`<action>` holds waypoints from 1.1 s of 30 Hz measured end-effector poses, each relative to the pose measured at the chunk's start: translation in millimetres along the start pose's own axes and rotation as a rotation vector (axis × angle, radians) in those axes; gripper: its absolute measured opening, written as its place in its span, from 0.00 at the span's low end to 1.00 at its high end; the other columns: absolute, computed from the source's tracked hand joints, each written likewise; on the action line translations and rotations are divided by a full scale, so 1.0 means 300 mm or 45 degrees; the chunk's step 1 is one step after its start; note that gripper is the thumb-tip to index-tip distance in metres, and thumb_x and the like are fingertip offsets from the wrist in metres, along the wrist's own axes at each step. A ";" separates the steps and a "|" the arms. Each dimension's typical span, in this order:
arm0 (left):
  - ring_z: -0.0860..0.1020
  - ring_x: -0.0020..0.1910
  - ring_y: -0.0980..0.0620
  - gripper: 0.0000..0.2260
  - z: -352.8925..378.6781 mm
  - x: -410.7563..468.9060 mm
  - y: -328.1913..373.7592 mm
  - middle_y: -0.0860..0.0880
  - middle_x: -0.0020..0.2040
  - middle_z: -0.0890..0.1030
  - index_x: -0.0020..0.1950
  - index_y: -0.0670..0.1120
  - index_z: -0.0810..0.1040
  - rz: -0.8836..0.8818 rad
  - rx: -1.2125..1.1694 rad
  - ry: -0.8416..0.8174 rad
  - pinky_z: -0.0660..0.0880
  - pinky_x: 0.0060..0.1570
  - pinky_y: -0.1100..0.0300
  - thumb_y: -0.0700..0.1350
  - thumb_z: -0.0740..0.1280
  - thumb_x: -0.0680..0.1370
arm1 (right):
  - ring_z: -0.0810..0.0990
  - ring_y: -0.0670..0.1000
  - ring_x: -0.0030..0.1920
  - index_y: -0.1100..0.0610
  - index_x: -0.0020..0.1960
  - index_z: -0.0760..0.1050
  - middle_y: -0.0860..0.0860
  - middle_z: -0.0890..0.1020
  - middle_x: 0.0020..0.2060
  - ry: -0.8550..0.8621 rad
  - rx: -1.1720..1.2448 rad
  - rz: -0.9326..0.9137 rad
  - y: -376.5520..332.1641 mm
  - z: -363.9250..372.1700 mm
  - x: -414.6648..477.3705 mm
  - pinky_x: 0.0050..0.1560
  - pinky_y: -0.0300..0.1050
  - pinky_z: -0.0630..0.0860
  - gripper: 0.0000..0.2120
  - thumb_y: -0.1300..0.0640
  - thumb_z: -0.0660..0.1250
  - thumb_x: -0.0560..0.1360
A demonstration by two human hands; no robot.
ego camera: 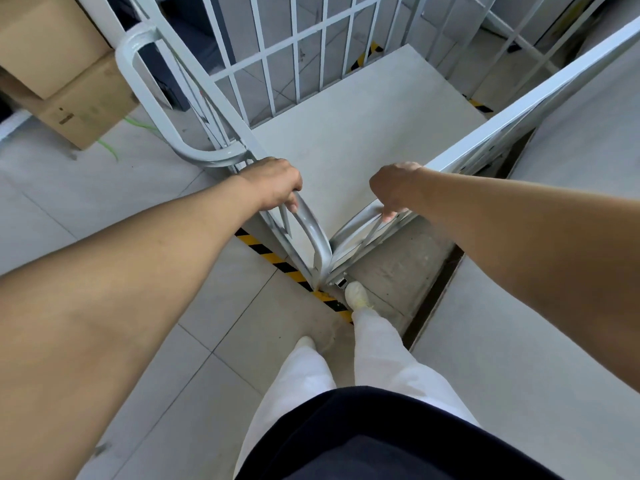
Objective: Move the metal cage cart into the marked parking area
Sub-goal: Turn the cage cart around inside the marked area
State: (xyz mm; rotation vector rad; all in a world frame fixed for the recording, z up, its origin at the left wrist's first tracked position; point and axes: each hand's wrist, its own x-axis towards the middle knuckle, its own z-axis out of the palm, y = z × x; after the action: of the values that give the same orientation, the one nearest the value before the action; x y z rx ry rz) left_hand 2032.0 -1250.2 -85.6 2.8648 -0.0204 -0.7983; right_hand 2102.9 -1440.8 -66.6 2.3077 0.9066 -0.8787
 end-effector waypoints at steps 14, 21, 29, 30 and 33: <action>0.77 0.59 0.39 0.14 -0.002 -0.029 0.017 0.39 0.58 0.78 0.57 0.37 0.76 -0.023 0.029 -0.070 0.74 0.54 0.54 0.46 0.67 0.78 | 0.76 0.59 0.63 0.60 0.67 0.74 0.57 0.77 0.65 0.114 0.490 -0.009 -0.133 -0.043 -0.048 0.62 0.52 0.76 0.21 0.50 0.63 0.79; 0.72 0.67 0.42 0.18 -0.108 -0.094 -0.070 0.45 0.69 0.72 0.70 0.45 0.72 0.020 0.090 0.143 0.71 0.65 0.49 0.43 0.64 0.80 | 0.76 0.59 0.62 0.61 0.67 0.74 0.58 0.76 0.64 0.251 0.590 -0.039 -0.218 -0.179 -0.032 0.60 0.48 0.75 0.21 0.49 0.64 0.79; 0.76 0.60 0.40 0.14 -0.286 -0.230 -0.449 0.42 0.61 0.78 0.64 0.44 0.77 -0.035 0.087 0.315 0.74 0.58 0.50 0.44 0.64 0.79 | 0.78 0.59 0.59 0.59 0.64 0.75 0.57 0.78 0.61 0.457 0.697 -0.016 -0.486 -0.475 0.086 0.53 0.45 0.74 0.19 0.50 0.66 0.77; 0.76 0.60 0.40 0.14 -0.305 -0.252 -0.524 0.42 0.61 0.78 0.64 0.44 0.77 -0.042 0.086 0.325 0.74 0.58 0.49 0.45 0.64 0.79 | 0.78 0.59 0.59 0.60 0.63 0.75 0.57 0.78 0.61 0.466 0.694 -0.007 -0.536 -0.520 0.109 0.52 0.45 0.74 0.19 0.49 0.66 0.77; 0.76 0.59 0.41 0.13 -0.353 -0.309 -0.744 0.42 0.60 0.78 0.62 0.42 0.77 -0.050 0.074 0.339 0.73 0.60 0.49 0.45 0.65 0.79 | 0.78 0.59 0.60 0.58 0.65 0.75 0.57 0.78 0.62 0.534 0.787 0.026 -0.681 -0.657 0.172 0.59 0.48 0.77 0.21 0.49 0.67 0.76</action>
State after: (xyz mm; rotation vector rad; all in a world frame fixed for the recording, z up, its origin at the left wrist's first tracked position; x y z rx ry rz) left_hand 2000.1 -1008.0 14.6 3.0097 0.0466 -0.4227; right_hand 2058.0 -1160.4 -16.5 3.1141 0.8524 -0.7489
